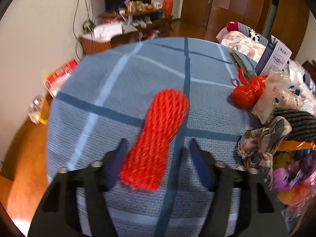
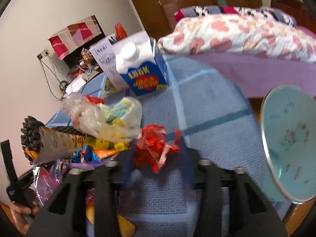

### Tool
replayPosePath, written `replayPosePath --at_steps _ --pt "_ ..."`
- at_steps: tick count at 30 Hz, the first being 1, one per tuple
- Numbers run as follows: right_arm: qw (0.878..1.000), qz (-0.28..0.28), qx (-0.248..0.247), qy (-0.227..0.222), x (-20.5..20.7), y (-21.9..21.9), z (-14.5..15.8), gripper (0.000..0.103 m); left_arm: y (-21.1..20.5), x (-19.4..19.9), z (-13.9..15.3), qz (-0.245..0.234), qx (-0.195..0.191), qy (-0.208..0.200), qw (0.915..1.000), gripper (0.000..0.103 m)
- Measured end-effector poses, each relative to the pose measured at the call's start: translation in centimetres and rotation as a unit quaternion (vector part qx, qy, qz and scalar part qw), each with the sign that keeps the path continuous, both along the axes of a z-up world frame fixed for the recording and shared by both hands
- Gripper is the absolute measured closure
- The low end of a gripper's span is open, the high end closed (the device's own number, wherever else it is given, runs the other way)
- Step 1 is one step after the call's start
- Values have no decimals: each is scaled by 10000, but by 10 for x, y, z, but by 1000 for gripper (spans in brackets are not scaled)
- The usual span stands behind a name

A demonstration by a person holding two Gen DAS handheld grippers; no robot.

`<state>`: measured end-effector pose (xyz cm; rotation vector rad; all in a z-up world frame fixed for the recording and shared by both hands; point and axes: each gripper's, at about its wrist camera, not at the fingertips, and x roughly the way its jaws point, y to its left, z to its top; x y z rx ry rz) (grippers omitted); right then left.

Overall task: Collect trash
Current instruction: 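Reach the left tool to the red mesh net while the right tool grasps a red crumpled wrapper, then carry the red mesh net and red wrapper over the teal bin and open both tools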

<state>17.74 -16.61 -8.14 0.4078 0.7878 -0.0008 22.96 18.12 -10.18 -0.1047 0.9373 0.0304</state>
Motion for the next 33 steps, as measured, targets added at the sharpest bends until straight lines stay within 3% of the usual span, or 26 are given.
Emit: replayPosePath --at_steps 2,4,9,16,24,33 --pt "9998 55 170 -48 -4 -2 0 85 3 -2 1 -24 -166 -74 9998 75" --pt "9996 36 173 -198 -11 -3 5 86 4 -7 4 -55 -304 -190 9993 79" --pt "9965 -123 -120 -814 -40 -8 34 87 -6 -27 23 -60 -195 -516 9985 81" --pt "9819 -560 -699 -1666 -84 -32 71 87 -33 -62 77 -160 -114 -1253 9919 82" --pt "9725 -1212 -928 -1761 -125 -89 81 87 -105 -90 103 -1034 -293 -1510 9827 81" --pt "9587 -2193 -1131 -1412 -156 -157 59 87 -214 -108 100 -2142 -508 -1425 9650 81"
